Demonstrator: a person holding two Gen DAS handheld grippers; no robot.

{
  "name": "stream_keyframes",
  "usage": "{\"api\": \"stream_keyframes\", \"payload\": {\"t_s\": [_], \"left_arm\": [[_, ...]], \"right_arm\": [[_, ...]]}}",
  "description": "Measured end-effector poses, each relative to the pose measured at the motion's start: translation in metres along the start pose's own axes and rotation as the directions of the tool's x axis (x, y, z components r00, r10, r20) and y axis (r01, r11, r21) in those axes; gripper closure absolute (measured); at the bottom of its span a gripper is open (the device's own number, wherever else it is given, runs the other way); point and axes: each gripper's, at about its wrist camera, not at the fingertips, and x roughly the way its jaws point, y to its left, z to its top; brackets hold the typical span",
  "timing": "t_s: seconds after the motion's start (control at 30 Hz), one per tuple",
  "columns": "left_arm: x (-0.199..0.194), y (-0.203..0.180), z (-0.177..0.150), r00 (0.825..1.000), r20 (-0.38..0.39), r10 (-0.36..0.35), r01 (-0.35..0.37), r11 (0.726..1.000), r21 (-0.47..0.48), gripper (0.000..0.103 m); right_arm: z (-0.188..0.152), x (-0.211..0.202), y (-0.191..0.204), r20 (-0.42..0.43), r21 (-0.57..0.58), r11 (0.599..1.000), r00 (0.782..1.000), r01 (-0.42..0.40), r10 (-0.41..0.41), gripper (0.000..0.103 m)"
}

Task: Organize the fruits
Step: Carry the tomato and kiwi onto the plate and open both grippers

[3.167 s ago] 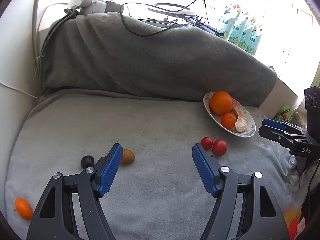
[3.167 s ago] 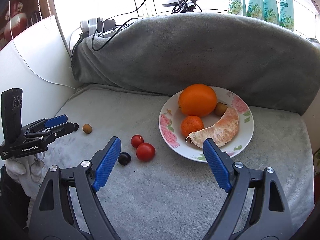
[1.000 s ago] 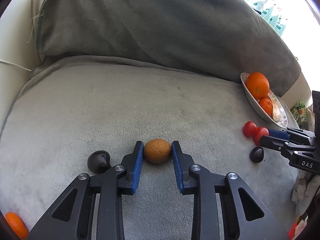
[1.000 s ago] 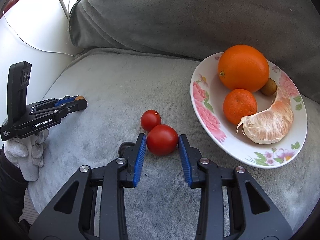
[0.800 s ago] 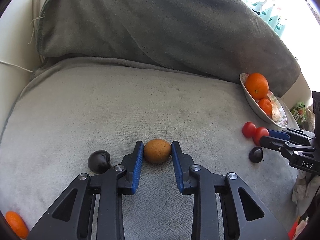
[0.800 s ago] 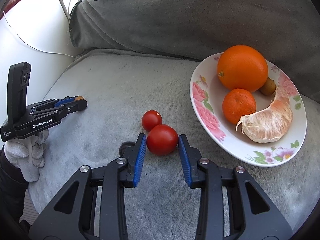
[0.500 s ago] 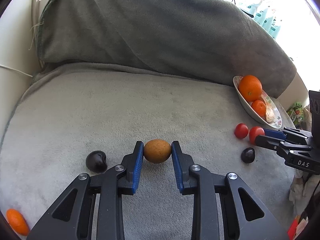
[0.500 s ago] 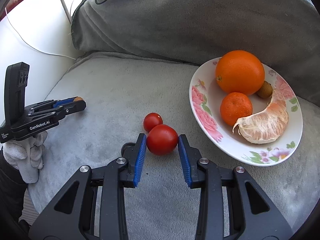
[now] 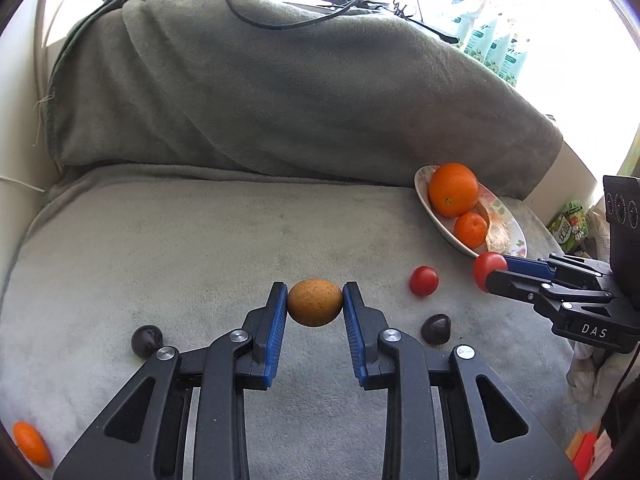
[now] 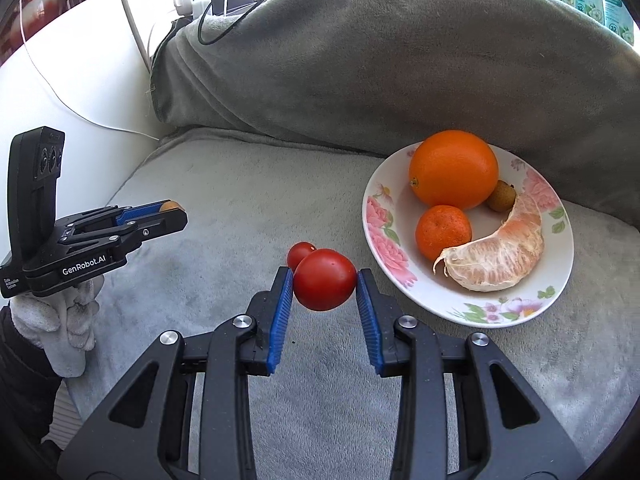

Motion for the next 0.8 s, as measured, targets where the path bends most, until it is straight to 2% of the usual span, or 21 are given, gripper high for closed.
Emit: {"api": "stream_keyframes", "payload": {"t_s": [0.47, 0.8], "left_arm": [[0.004, -0.047, 0.018, 0.997, 0.028, -0.075, 0.074, 0.996, 0.056, 0.076], [0.025, -0.086, 0.030, 0.993, 0.011, -0.120, 0.119, 0.988, 0.101, 0.076]], "right_arm": [[0.000, -0.030, -0.026, 0.054, 0.043, 0.998, 0.998, 0.035, -0.038, 0.069], [0.000, -0.042, -0.058, 0.067, 0.081, 0.994, 0.995, 0.073, -0.079, 0.069]]}}
